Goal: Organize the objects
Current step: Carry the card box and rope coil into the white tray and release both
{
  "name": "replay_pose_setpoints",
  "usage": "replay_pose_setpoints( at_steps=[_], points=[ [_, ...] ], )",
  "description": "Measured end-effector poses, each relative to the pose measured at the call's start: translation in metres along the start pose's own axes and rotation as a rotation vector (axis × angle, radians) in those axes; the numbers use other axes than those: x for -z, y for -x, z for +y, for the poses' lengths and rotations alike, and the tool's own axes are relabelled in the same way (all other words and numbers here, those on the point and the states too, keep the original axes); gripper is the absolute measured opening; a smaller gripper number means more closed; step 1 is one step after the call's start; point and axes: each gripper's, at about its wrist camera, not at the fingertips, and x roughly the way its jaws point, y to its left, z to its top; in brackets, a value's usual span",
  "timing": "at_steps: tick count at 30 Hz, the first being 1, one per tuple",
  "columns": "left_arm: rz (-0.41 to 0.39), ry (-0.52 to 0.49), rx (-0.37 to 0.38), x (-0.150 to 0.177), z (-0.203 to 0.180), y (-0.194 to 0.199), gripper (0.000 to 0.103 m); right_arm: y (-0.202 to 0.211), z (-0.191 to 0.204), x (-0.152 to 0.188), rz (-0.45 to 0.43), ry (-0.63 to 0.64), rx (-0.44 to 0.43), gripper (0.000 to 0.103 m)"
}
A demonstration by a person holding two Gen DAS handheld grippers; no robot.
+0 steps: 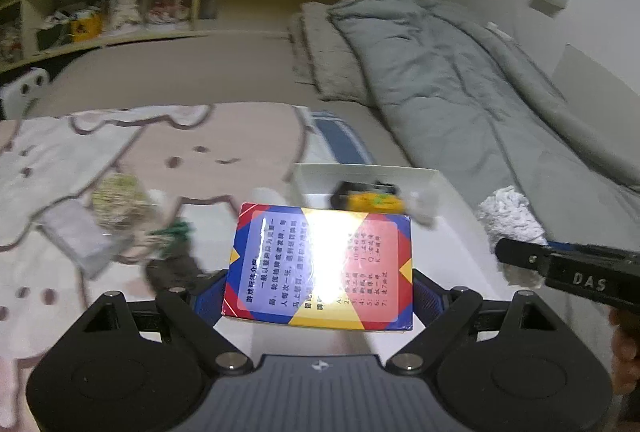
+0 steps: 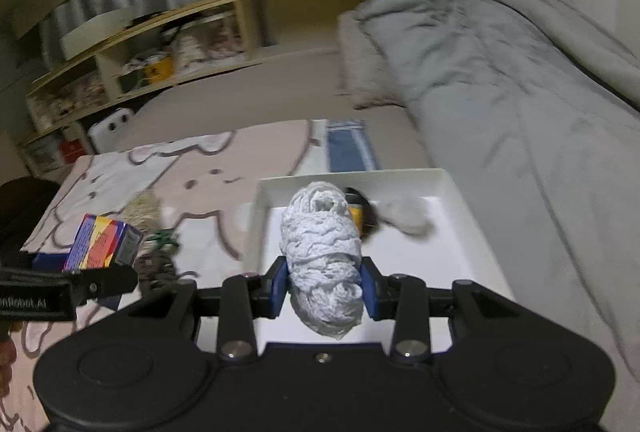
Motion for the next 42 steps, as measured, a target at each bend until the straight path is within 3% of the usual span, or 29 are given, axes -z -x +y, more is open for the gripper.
replay_pose_setpoints(
  at_steps=[11,18,25,32,34,39,42],
  points=[
    [0.091,0.028,0.074,0.008,-0.07,-0.046,0.09,0.003,-0.066,0.007,0.043,-0.058,0.068,0.038],
    [0.191,0.127,0.081,0.022,-0.086,-0.079,0.09,-0.012,-0.092,0.023,0.123,-0.075,0.088,0.038],
    [0.251,0.148,0.063,0.034,-0.096,-0.103,0.09,-0.029,-0.103,0.034,0.178,-0.082,0.088,0.038],
    [0.244,0.095,0.043,0.028,-0.099,-0.108,0.091,-0.04,-0.105,0.032,0.194,-0.072,0.091,0.038],
    [0.264,0.062,0.052,0.027,-0.102,-0.108,0.096,-0.043,-0.105,0.032,0.202,-0.069,0.094,0.039],
    [0.277,0.009,0.029,0.029,-0.103,-0.106,0.097,-0.048,-0.104,0.034,0.226,-0.071,0.096,0.046],
    [0.288,0.01,0.027,0.031,-0.1,-0.105,0.097,-0.049,-0.104,0.035,0.242,-0.073,0.107,0.058]
  ],
)
